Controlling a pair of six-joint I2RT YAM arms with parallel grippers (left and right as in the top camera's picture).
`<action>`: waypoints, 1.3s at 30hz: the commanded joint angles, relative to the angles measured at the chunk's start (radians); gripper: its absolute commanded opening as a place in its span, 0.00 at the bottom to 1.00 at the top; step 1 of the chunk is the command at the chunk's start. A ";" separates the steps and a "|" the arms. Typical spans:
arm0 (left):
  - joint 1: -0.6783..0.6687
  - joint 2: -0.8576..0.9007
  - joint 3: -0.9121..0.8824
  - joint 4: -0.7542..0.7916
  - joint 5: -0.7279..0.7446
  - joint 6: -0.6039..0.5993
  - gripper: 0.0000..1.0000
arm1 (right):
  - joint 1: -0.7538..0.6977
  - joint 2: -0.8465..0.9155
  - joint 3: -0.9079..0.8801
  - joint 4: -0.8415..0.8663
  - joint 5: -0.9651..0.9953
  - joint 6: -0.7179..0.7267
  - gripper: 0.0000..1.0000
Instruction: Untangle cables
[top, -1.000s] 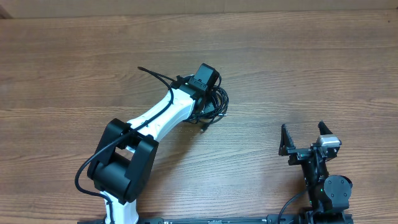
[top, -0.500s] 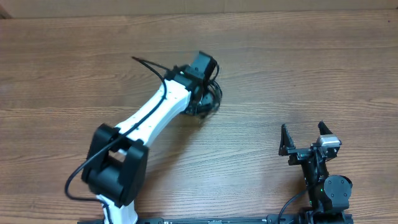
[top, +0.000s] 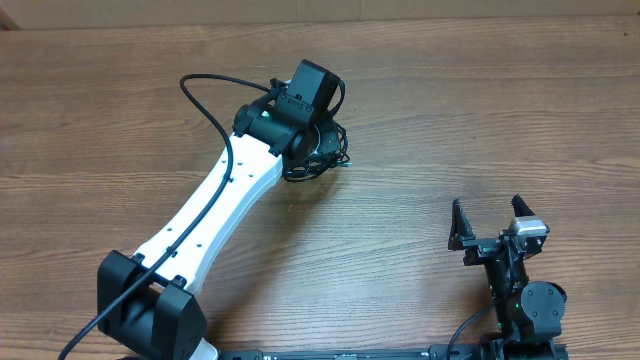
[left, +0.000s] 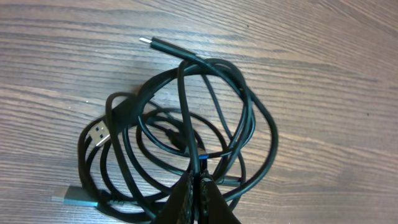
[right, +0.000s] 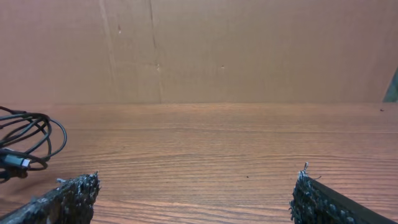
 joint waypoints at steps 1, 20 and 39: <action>-0.006 0.018 0.011 0.005 0.023 0.044 0.04 | -0.002 -0.010 -0.010 0.006 0.005 0.003 1.00; 0.005 0.080 0.012 0.053 0.028 0.163 0.06 | -0.002 -0.010 -0.010 0.006 0.005 0.003 1.00; 0.092 0.079 0.239 -0.251 0.086 0.211 0.98 | -0.002 -0.010 -0.010 0.006 0.005 0.003 1.00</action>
